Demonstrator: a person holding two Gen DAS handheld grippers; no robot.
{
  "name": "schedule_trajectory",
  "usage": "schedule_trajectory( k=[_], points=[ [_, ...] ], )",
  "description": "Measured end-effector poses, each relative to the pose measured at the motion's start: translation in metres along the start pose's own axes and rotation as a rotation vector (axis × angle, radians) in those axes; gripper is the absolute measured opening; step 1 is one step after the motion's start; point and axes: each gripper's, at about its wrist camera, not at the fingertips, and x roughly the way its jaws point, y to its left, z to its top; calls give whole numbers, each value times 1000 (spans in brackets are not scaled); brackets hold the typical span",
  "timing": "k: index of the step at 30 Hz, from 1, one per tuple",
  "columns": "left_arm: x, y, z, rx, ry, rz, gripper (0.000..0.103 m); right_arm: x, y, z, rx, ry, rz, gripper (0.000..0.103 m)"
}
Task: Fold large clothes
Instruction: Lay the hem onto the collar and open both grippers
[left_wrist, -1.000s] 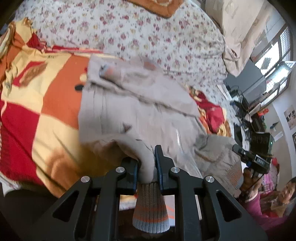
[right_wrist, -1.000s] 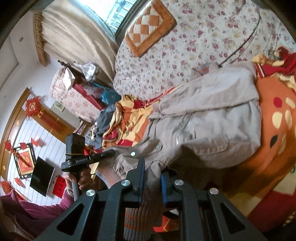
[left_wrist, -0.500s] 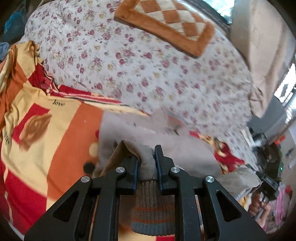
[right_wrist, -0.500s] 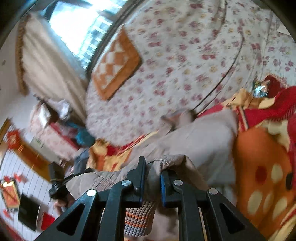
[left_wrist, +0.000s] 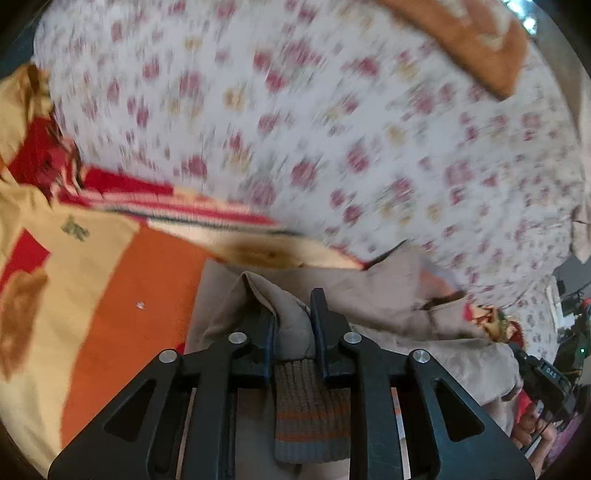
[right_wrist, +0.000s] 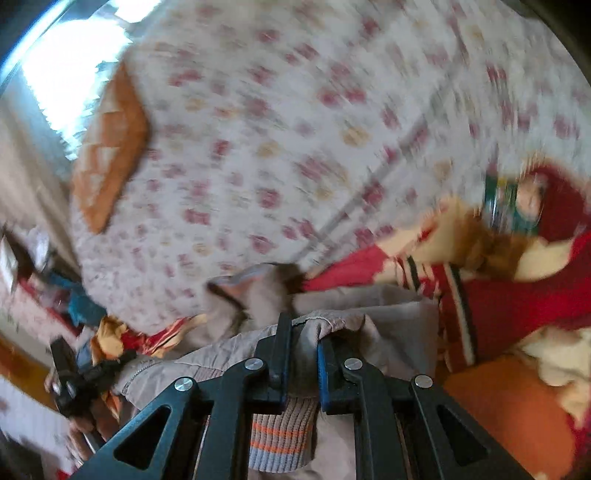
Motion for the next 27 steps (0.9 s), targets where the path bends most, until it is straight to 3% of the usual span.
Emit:
schedule_trajectory(
  k=[2, 4, 6, 8, 11, 15, 17, 19, 23, 26, 27],
  points=[
    [7, 5, 0, -17, 42, -24, 31, 16, -10, 3, 32, 36, -20, 14],
    [-2, 7, 1, -11, 40, -46, 59, 12, -7, 1, 15, 22, -20, 22],
    [-22, 6, 1, 8, -4, -34, 73, -3, 5, -3, -45, 1, -22, 43],
    [-44, 5, -2, 25, -40, -35, 74, -19, 18, -9, -94, -29, -50, 45],
    [-65, -2, -17, 63, -36, 37, 74, -39, 40, -20, -144, -58, -33, 45],
    [-68, -13, -53, 108, -21, 69, 74, -27, 76, -41, -220, 35, 45, 45],
    [-58, -16, -67, 110, 4, 74, 74, -11, 93, -52, -259, 81, 45, 45],
    [-39, -19, -76, 123, 39, 125, 74, 13, 106, -61, -292, 126, 24, 45],
    [-21, -19, -83, 153, 38, 189, 74, 61, 116, -63, -307, 164, -83, 46],
    [-18, -19, -80, 155, 36, 188, 74, 85, 121, -61, -302, 178, -71, 68],
    [-17, -18, -78, 153, 34, 188, 74, 97, 126, -62, -349, 193, -100, 64]
  ],
)
